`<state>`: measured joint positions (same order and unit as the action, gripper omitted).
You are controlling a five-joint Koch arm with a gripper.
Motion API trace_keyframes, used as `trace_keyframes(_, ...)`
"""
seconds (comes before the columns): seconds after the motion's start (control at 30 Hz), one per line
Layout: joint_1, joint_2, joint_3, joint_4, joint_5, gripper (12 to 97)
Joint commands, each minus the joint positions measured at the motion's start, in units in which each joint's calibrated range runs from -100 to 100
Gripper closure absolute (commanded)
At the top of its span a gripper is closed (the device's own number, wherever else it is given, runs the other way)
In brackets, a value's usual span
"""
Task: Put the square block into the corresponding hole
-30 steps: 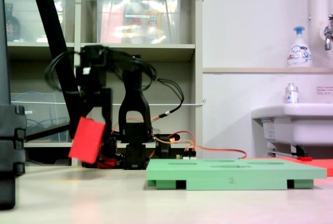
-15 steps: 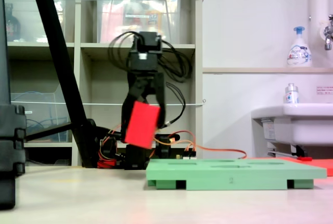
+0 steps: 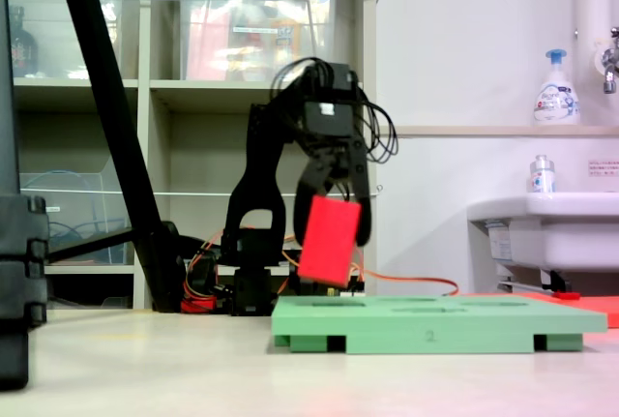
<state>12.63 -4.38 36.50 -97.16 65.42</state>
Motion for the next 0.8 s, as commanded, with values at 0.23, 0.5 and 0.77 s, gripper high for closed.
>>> trace_keyframes(0.23, 0.54, 4.66, 3.78, -2.84, 0.39, 77.7)
trace_keyframes(0.5, 1.37, 6.47, 3.78, -2.84, 0.39, 77.7)
trace_keyframes(0.77, 2.10, 7.59, 3.78, -2.84, 0.44, 77.7)
